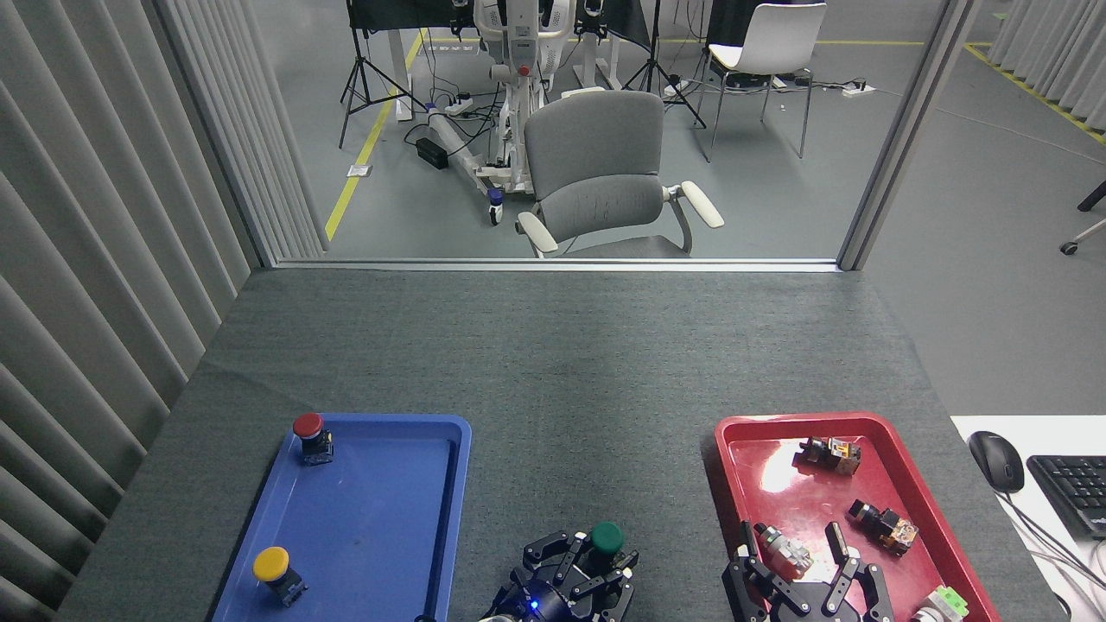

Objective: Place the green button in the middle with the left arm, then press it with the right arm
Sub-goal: 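Carry the green button out of the tray to the table middle, then release the green button and withdraw the left gripper to the tray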

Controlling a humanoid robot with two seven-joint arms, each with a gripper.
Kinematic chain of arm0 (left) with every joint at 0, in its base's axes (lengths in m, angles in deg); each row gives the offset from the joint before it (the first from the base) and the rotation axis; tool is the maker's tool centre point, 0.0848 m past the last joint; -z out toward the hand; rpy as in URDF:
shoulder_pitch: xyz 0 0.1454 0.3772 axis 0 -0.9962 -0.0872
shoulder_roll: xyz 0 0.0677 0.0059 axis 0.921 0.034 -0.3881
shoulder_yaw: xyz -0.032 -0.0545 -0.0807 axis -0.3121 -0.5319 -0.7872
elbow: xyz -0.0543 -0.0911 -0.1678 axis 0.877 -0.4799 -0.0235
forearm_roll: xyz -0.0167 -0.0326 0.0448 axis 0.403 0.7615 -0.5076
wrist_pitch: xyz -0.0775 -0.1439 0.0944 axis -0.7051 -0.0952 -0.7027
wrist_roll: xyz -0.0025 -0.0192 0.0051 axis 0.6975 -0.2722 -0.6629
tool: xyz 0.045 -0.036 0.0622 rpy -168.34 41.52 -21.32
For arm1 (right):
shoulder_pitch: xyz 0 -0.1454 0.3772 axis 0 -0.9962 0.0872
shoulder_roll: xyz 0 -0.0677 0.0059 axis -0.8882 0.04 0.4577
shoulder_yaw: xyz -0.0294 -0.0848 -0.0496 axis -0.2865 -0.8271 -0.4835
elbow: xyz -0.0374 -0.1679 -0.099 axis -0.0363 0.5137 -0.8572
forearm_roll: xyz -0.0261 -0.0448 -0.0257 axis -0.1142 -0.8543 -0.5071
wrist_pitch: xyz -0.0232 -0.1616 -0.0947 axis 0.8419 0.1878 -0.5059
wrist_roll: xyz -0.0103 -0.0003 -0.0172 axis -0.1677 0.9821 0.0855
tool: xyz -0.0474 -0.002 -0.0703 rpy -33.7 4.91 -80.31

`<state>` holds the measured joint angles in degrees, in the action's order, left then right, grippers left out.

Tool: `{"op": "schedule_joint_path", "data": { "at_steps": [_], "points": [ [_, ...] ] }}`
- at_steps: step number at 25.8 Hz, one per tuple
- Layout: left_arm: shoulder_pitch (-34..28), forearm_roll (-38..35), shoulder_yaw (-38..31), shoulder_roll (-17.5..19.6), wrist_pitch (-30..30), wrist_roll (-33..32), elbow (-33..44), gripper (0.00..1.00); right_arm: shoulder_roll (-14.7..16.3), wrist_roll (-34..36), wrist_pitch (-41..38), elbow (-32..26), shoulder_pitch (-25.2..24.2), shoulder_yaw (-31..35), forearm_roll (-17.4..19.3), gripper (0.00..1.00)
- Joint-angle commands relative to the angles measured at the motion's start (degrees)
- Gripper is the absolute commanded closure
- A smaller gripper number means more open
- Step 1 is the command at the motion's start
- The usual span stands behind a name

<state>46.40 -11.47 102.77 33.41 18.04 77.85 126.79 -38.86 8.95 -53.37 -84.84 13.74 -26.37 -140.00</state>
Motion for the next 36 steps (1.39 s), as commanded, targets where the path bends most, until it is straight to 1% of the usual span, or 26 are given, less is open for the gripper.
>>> {"op": "schedule_joint_path", "data": {
  "at_steps": [1,7,9,11,13,15,17,18,20,22,23,25,27,29,30,31,32,34,36],
  "points": [
    [-0.36,0.0,-0.01,1.24,0.03,0.26,1.55,0.01,0.0,0.35,0.28,-0.07,0.08,0.02,0.0,0.01],
    [-1.06,0.18,-0.36,5.28,0.12,0.0,9.2,0.01,-0.35,-0.09,-0.43,0.19,0.6,-0.42,0.0,0.01],
    [-2.47,0.35,-0.71,7.3,0.3,-0.09,12.8,0.01,-0.52,-0.27,-0.51,0.63,1.75,-2.27,0.0,0.01],
    [-3.61,0.79,-2.03,10.46,0.47,-0.18,17.9,0.01,-0.7,-0.44,-0.43,0.81,2.8,-3.59,0.0,0.01],
    [-6.69,0.88,-6.25,13.98,1.09,-0.44,23.7,0.01,-1.05,-0.53,-0.43,0.81,3.33,-4.82,0.0,0.02],
    [-10.29,0.79,-10.99,16.44,0.3,-0.62,28.35,0.01,-1.66,-0.62,-0.51,0.89,3.77,-5.61,-0.09,0.04],
    [-13.63,0.53,-15.47,19.08,-0.67,-0.62,32.31,0.01,-1.93,-1.5,-0.51,1.51,4.38,-6.66,-0.26,0.09],
    [-15.83,0.35,-18.29,19.87,-1.81,-0.53,33.98,0.01,-2.02,-1.94,-0.51,1.69,4.56,-7.1,-0.26,0.1],
    [-20.22,0.18,-25.14,20.13,-4.27,-0.44,36.26,0.01,-2.54,-2.46,-0.6,2.04,4.65,-7.28,-0.35,0.14],
    [-23.12,-0.79,-30.86,20.31,-6.91,-0.44,38.2,0.01,-2.98,-2.46,-0.86,2.12,5.09,-7.54,-0.88,0.2],
    [-23.74,-1.67,-32.79,20.31,-8.4,-0.44,38.81,0.01,-2.98,-2.55,-1.22,2.39,5.53,-7.98,-0.97,0.25],
    [-25.41,-3.86,-38.15,19.96,-11.13,-0.53,40.57,0.01,-2.98,-2.99,-1.74,3.27,6.14,-9.21,-1.32,0.42],
    [-27.61,-4.48,-44.74,19.34,-12.53,-0.53,42.15,0.01,-3.16,-4.48,-2.01,4.23,7.11,-10.53,-2.2,0.55],
    [-28.57,-4.74,-48.88,18.02,-14.21,-0.62,42.95,0.01,-3.25,-5.45,-2.18,5.2,8.16,-12.29,-2.37,0.62],
    [-29.28,-4.83,-50.2,17.76,-14.47,-0.62,42.77,0.01,-3.42,-5.8,-2.8,5.55,8.43,-12.81,-2.37,0.66],
    [-30.15,-4.83,-51.07,17.85,-14.21,-0.62,42.59,0.01,-3.77,-6.16,-3.24,5.9,8.69,-12.99,-2.63,0.74],
    [-31.03,-4.83,-51.69,17.94,-13.85,-0.53,42.42,0.01,-4.04,-6.68,-3.41,6.17,8.87,-13.17,-3.07,0.78],
    [-32.7,-5.27,-53.36,17.5,-12.54,-0.44,42.24,0.01,-4.3,-8.0,-3.94,6.61,9.48,-14.4,-3.87,0.91],
    [-33.23,-6.94,-53.97,16.09,-11.83,-0.36,42.24,0.01,-4.39,-8.79,-4.47,7.49,10.18,-15.28,-4.31,0.98]
  ]
}}
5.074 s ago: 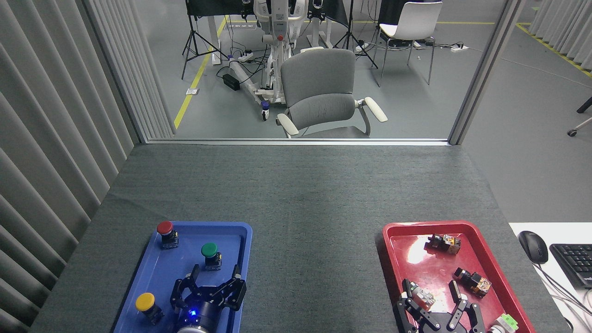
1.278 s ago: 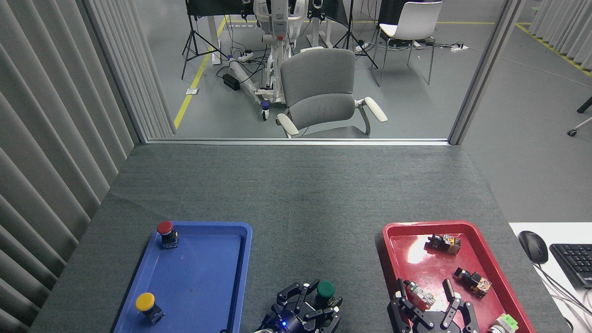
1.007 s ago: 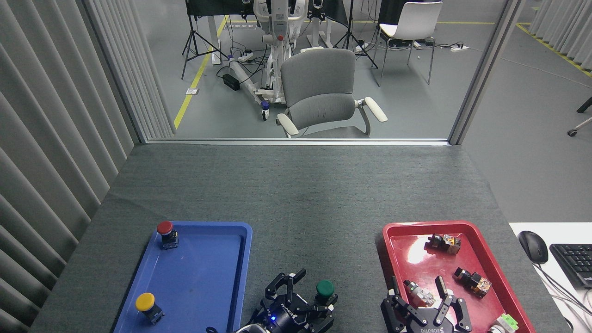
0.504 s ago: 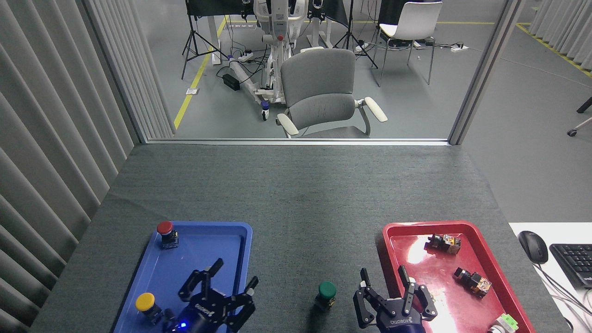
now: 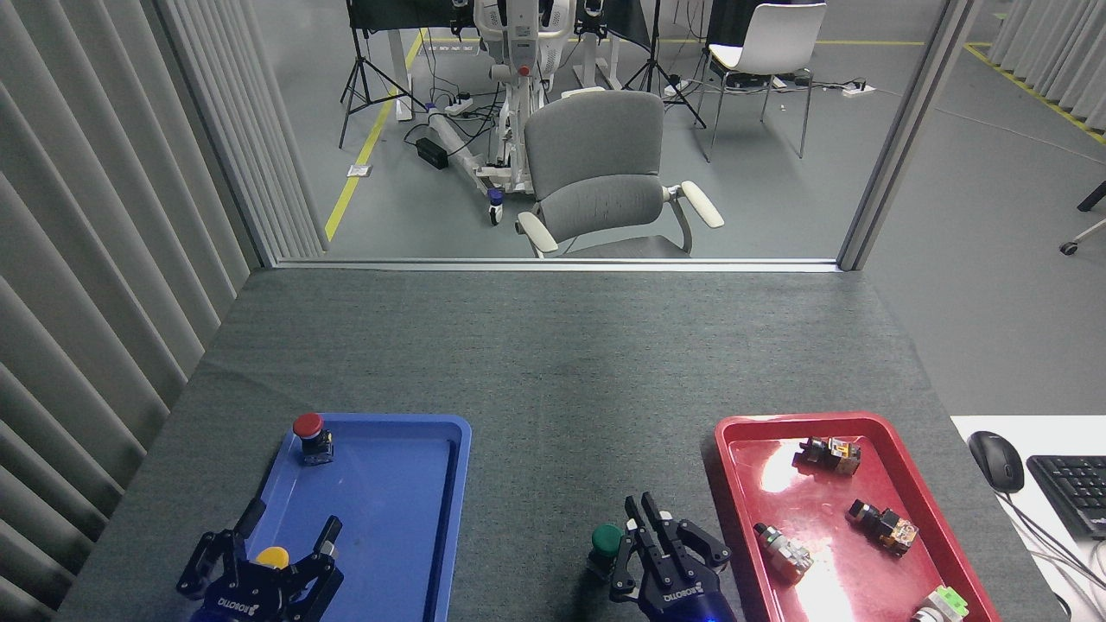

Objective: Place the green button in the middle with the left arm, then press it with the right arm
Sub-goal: 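Release the green button and withdraw the left gripper to the tray, then move the right gripper over the green button and press down on it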

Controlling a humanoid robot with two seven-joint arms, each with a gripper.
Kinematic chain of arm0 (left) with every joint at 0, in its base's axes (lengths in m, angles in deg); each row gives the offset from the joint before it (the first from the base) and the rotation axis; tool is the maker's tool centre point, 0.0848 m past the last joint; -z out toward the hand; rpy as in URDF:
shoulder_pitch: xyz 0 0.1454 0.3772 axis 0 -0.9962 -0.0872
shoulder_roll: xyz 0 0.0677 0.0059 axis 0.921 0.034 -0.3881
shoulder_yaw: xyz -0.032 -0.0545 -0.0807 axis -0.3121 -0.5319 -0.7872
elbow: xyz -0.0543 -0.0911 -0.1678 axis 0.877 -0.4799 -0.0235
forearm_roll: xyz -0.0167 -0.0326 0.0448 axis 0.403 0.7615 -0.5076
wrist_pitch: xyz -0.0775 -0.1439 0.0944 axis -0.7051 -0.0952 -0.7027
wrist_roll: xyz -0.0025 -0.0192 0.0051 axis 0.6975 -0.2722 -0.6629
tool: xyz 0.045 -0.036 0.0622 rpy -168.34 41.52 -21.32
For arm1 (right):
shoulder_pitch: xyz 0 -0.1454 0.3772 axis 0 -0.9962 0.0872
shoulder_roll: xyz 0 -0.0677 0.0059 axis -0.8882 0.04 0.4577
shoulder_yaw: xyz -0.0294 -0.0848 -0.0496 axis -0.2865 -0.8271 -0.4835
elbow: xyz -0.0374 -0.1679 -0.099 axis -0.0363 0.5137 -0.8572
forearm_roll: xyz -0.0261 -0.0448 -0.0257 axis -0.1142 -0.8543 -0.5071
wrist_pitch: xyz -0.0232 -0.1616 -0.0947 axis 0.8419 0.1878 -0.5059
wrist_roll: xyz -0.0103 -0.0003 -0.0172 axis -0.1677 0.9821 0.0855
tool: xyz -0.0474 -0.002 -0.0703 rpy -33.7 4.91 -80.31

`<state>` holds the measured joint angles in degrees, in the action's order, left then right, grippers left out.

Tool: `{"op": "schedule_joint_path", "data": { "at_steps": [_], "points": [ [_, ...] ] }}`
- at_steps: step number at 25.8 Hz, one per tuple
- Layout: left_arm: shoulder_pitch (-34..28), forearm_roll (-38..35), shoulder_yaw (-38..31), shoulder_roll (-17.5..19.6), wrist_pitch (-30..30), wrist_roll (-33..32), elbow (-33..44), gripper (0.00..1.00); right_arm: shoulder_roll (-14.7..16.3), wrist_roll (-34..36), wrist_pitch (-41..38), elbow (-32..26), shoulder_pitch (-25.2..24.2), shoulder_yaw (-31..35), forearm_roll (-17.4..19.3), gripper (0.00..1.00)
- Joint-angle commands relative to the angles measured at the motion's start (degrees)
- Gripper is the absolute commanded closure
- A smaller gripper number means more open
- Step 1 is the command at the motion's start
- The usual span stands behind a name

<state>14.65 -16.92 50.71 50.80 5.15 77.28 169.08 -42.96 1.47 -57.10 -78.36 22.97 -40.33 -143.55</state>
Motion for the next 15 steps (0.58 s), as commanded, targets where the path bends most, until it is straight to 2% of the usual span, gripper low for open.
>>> {"op": "schedule_joint_path", "data": {
  "at_steps": [1,6,15],
  "points": [
    [-1.48,-2.81,-2.18,-1.91,1.06,0.13,-0.23,0.01,-0.38,-1.75,-0.82,1.27,1.21,-1.76,-1.03,1.0],
    [-1.48,-4.48,-5.79,-4.46,0.71,0.13,-0.84,0.01,-0.73,-3.68,-0.74,3.64,2.44,-3.43,-1.03,1.0],
    [-1.39,-4.48,-6.05,-4.99,0.62,0.05,-2.69,0.01,-0.91,-3.95,-0.56,6.1,2.44,-3.69,-0.94,1.0]
  ]
}}
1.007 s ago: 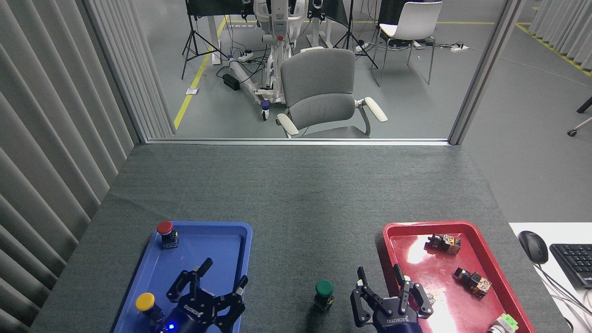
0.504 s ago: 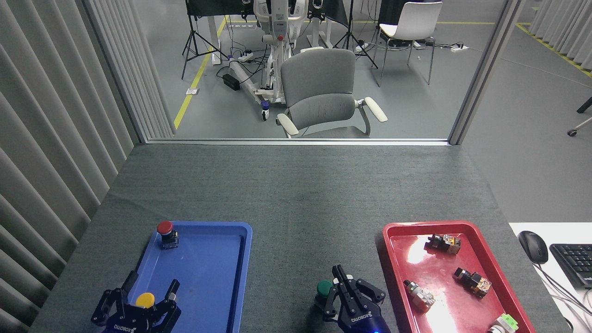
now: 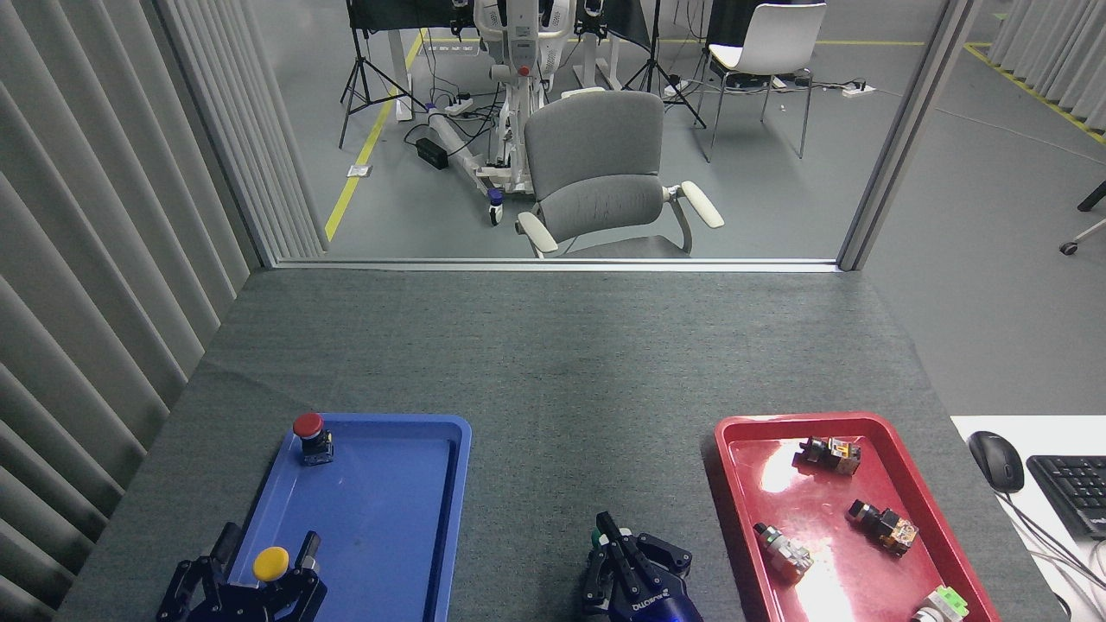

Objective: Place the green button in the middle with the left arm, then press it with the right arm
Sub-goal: 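Move the right gripper over the green button and press down on it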

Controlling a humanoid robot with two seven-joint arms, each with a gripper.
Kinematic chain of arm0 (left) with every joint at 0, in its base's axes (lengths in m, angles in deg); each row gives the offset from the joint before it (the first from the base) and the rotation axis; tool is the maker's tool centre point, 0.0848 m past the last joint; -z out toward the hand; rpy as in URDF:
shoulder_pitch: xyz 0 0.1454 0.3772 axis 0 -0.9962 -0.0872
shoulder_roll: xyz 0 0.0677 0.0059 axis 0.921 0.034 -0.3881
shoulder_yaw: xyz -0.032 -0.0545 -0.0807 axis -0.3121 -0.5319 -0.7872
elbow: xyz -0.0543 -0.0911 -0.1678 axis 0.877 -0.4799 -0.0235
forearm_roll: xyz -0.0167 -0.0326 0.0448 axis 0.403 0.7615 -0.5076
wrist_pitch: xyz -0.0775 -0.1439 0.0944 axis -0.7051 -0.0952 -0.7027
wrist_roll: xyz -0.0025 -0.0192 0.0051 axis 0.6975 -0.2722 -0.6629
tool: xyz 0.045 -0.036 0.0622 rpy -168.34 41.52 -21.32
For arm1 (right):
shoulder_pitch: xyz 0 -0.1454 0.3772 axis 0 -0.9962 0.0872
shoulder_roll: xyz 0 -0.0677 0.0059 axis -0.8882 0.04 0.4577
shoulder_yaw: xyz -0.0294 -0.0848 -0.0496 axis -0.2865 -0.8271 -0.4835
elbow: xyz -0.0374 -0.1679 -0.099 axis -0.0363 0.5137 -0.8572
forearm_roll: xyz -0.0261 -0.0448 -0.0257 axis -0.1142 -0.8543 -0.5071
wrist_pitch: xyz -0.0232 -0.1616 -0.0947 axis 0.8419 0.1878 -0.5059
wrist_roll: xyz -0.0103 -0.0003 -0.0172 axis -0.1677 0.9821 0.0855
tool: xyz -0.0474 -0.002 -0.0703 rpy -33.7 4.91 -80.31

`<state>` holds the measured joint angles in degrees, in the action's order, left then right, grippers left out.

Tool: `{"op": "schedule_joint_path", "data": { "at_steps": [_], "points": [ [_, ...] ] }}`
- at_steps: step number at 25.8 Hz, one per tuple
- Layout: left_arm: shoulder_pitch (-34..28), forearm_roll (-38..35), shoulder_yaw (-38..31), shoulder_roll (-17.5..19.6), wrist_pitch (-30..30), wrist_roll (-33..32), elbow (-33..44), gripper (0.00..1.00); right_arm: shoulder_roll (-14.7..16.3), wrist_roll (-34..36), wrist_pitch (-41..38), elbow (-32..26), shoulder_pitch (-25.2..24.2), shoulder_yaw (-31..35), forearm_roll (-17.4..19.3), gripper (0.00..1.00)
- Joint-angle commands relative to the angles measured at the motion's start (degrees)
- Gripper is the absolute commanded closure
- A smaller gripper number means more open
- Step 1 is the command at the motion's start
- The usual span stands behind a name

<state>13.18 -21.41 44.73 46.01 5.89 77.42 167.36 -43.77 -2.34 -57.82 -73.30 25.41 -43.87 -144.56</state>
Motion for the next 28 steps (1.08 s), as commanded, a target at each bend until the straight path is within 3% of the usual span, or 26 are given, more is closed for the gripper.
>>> {"op": "schedule_joint_path", "data": {
  "at_steps": [1,8,21,26,28],
  "points": [
    [0.17,0.01,-0.07,-0.19,-0.21,-0.19,-1.31,0.01,-0.27,-0.58,0.25,1.57,0.01,-0.24,0.25,1.0],
    [0.61,0.19,-4.56,-1.86,-4.95,-0.28,-1.4,0.01,-0.27,-1.55,0.51,2.01,0.28,-0.68,0.6,1.0],
    [0.69,0.36,-4.82,-1.51,-5.13,-0.28,-1.49,0.01,-0.18,-2.43,1.22,2.1,0.19,-0.68,0.78,1.0],
    [0.61,0.36,-5.08,-1.51,-5.39,-0.28,-1.49,0.01,0.17,6.54,3.41,-0.45,0.36,0.11,0.87,0.91],
    [0.61,0.36,-5.17,-1.51,-5.65,-0.28,-1.49,0.01,0.26,8.21,3.5,-1.59,0.36,0.29,0.87,0.8]
  ]
}}
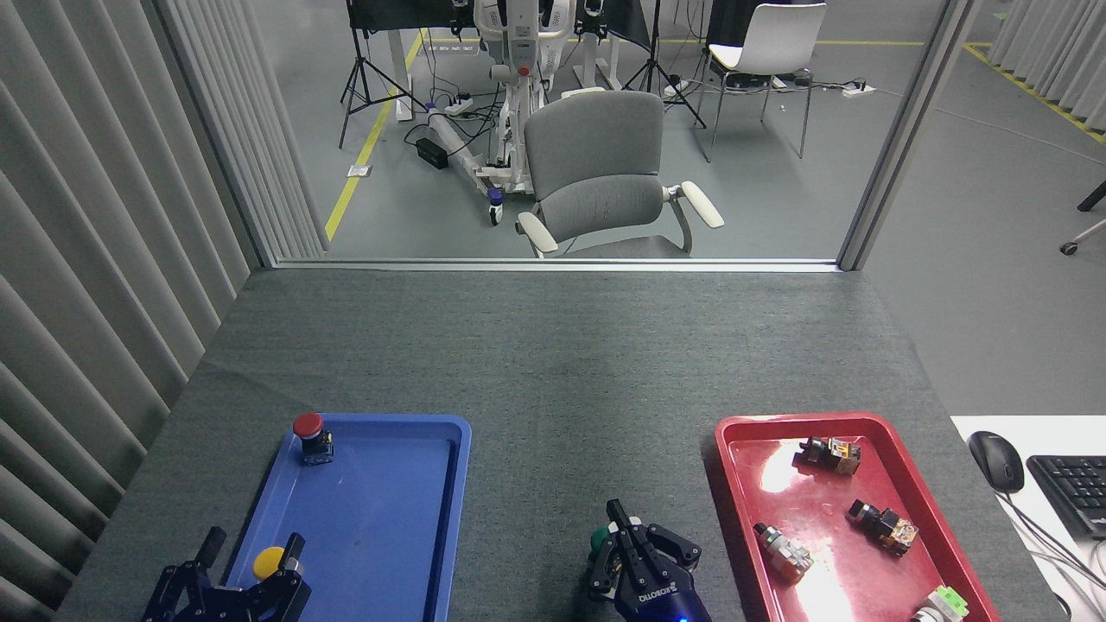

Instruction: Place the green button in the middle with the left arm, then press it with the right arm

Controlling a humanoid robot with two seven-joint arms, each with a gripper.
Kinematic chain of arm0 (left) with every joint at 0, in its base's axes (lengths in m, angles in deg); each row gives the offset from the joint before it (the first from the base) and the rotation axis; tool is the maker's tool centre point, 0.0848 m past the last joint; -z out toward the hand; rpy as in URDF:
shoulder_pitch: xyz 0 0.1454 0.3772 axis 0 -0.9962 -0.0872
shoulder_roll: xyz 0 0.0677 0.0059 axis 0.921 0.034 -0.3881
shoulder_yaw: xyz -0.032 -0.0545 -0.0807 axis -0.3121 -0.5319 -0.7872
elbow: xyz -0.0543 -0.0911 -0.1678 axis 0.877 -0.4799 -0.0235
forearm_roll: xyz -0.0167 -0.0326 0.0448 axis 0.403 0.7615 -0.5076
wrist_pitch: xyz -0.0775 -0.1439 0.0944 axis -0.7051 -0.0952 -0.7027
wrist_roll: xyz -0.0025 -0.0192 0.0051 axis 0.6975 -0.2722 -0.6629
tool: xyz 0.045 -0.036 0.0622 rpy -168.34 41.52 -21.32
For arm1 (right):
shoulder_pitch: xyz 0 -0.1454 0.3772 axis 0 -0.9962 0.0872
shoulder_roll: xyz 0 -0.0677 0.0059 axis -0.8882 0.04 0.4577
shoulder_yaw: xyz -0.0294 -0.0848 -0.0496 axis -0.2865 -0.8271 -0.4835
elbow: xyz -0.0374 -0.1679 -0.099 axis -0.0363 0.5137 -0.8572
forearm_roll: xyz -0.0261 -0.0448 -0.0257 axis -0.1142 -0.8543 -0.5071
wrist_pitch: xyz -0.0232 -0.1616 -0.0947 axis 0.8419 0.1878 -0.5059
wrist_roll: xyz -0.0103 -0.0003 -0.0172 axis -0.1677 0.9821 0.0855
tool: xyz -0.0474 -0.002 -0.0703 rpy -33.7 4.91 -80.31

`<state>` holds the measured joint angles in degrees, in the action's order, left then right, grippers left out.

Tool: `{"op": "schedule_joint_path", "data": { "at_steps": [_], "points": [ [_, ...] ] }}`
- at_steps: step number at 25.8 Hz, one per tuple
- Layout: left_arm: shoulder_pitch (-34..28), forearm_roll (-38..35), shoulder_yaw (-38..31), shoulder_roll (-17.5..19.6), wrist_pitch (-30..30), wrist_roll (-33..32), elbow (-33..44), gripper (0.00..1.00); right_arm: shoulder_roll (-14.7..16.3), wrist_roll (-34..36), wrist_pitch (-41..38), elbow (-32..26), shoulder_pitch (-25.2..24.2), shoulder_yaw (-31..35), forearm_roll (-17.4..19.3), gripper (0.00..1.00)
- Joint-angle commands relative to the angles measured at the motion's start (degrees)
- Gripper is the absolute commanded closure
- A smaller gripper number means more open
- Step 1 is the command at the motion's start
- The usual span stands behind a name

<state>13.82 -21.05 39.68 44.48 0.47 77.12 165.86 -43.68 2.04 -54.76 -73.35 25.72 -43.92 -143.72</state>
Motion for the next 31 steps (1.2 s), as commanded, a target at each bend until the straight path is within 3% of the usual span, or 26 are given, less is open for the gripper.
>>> {"op": "schedule_joint_path", "data": {
  "at_steps": [1,3,6,10,16,20,31],
  "points": [
    [-0.03,0.0,-0.12,-0.07,-0.24,0.03,0.01,0.01,0.16,4.36,0.53,-1.89,0.05,0.43,0.11,0.71],
    [-0.03,0.0,-0.12,-0.07,-0.33,0.03,0.01,0.01,0.24,4.98,0.62,-2.42,0.05,0.43,0.11,0.52],
    [-0.03,0.09,-0.12,-0.07,-0.42,0.03,0.01,0.01,0.24,5.15,1.76,-3.83,-0.47,1.57,0.11,0.35],
    [-0.03,0.35,-0.47,-0.07,-0.33,0.03,0.19,0.01,0.42,5.15,1.23,-6.82,-3.02,5.97,0.11,0.27],
    [-0.03,0.44,-0.47,0.1,-0.42,0.03,0.19,0.01,2.44,5.15,0.62,-9.01,-7.24,12.38,0.55,0.07],
    [-0.03,0.44,-0.47,0.19,-0.33,0.03,0.19,0.01,4.2,5.15,0.62,-9.54,-8.91,14.14,2.04,0.02],
    [-0.12,0.44,-0.47,0.19,-0.24,0.03,0.19,0.01,6.92,5.15,0.44,-10.95,-13.75,17.74,2.13,0.02]
  ]
}}
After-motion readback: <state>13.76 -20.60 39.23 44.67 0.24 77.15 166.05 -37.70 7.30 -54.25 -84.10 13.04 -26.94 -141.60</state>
